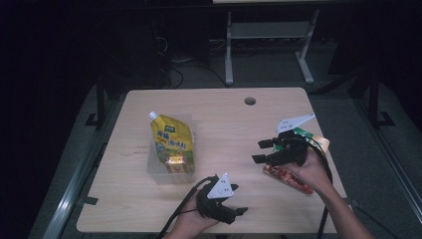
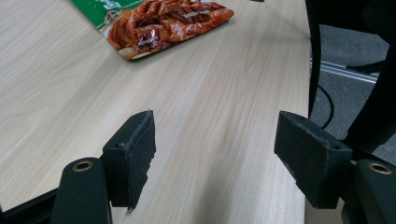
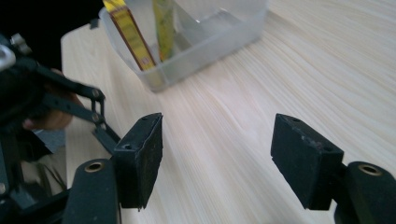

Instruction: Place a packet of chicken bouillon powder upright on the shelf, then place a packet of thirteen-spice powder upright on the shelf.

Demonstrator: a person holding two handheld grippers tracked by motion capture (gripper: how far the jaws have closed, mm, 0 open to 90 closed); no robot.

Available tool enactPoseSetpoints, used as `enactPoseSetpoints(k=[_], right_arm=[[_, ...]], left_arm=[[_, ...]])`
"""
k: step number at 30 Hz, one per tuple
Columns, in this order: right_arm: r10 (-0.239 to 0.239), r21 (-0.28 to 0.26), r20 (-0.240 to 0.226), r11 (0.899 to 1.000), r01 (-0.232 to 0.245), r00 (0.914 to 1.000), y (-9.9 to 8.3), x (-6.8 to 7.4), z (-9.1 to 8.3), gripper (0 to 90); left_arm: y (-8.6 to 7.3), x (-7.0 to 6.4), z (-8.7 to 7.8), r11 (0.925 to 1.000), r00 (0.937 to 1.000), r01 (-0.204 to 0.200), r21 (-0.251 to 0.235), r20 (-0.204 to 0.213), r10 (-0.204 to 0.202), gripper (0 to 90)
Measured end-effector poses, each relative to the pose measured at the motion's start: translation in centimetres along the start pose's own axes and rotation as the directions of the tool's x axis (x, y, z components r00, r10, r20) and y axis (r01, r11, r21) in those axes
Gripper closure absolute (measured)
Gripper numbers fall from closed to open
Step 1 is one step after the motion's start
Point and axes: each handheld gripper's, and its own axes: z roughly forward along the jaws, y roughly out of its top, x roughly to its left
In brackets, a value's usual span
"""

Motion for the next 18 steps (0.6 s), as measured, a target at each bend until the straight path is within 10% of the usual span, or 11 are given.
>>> enactPoseSetpoints(k=[18], right_arm=[[0.058, 0.007, 0.093, 0.998, -0.059, 0.994, -3.6, -1.1, -3.8, 32.6]], left_arm=[[1.0, 0.5, 0.4, 0.9997, 1.0, 0.005, -0.022, 0.001, -0.005, 28.7]])
